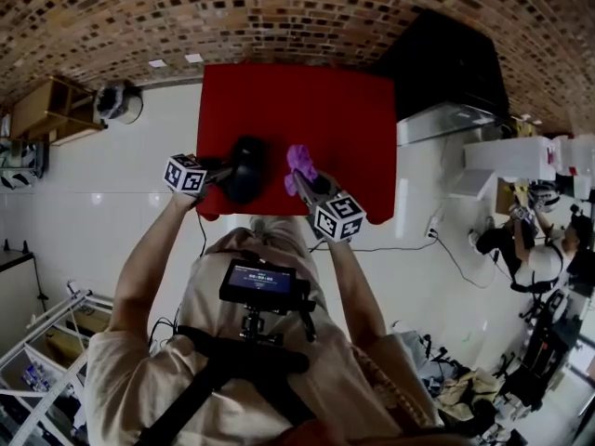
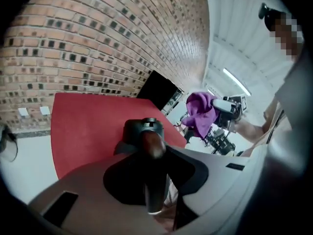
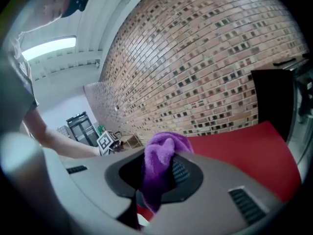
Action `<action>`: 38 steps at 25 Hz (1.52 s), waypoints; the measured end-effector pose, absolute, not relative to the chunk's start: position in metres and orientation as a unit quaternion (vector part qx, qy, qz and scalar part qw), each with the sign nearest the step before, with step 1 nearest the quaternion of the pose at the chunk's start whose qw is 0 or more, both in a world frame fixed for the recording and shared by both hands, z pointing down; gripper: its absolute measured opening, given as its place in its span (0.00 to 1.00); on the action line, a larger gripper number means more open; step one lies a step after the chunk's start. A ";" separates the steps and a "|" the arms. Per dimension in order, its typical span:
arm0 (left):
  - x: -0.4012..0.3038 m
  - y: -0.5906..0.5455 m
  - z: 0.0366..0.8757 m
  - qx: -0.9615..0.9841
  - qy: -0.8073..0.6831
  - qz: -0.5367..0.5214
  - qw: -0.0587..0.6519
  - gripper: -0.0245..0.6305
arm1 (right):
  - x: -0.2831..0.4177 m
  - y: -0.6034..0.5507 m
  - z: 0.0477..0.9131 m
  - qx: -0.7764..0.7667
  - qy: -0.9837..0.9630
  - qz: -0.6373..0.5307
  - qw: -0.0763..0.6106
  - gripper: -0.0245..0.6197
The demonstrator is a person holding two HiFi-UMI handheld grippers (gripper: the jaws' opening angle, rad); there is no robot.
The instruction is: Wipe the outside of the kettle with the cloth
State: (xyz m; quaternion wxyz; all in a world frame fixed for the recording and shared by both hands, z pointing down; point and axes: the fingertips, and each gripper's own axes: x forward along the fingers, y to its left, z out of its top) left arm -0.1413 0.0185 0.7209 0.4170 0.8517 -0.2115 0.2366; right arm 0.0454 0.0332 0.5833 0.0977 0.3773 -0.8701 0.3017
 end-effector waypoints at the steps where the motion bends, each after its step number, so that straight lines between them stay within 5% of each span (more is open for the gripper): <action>1: -0.145 0.014 0.716 0.846 -0.227 0.215 0.432 0.21 | 0.045 0.029 0.582 0.372 -0.873 0.297 0.108 0.17; 9: -0.145 -0.014 0.622 0.837 -0.332 0.159 0.406 0.21 | -0.036 0.004 0.512 0.209 -0.933 0.268 0.118 0.16; 13: -0.137 -0.016 0.584 0.832 -0.368 0.130 0.395 0.21 | -0.108 0.014 0.517 0.134 -0.948 0.218 0.189 0.16; 17: -0.138 -0.017 0.536 0.846 -0.368 0.078 0.377 0.21 | -0.110 0.004 0.520 0.151 -0.943 0.216 0.205 0.16; 26: -0.137 0.014 0.438 0.921 -0.238 0.005 0.309 0.21 | -0.020 -0.075 0.525 0.253 -0.895 0.359 0.079 0.16; 38: -0.111 0.027 0.344 0.963 -0.078 -0.091 0.242 0.20 | -0.121 -0.102 0.483 -0.225 -0.709 0.661 -0.096 0.16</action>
